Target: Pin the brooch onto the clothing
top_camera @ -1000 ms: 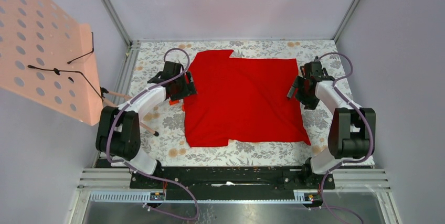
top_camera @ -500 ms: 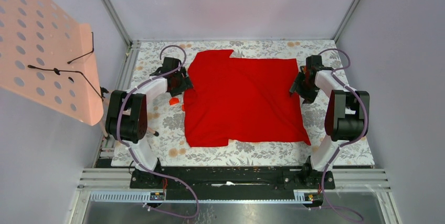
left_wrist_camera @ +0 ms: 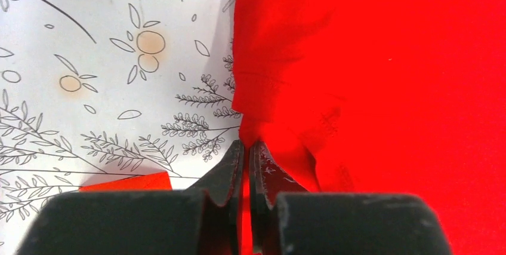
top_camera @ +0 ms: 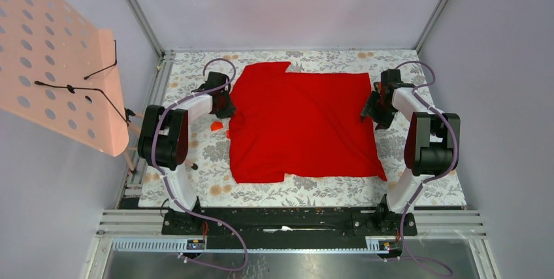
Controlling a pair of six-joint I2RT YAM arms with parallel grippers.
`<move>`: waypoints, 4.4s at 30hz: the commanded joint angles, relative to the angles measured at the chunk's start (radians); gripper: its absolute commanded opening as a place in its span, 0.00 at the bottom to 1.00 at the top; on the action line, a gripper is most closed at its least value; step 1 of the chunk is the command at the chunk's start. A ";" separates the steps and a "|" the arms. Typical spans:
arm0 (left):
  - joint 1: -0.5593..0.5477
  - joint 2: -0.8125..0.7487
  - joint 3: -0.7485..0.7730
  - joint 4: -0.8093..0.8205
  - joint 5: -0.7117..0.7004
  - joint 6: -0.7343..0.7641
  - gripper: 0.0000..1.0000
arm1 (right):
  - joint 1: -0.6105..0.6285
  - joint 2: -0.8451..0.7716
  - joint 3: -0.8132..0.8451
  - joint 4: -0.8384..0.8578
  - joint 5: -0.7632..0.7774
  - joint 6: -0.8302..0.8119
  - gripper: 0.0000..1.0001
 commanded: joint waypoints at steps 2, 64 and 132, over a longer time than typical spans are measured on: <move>0.004 -0.052 0.030 0.000 -0.088 0.033 0.00 | -0.005 -0.029 0.030 -0.017 -0.002 -0.018 0.65; -0.149 -0.629 -0.033 -0.278 0.035 0.366 0.88 | -0.005 0.250 0.484 -0.120 0.512 -0.344 0.54; -0.133 -0.665 -0.097 -0.248 0.076 0.354 0.90 | 0.001 0.646 0.916 -0.374 0.500 -0.486 0.39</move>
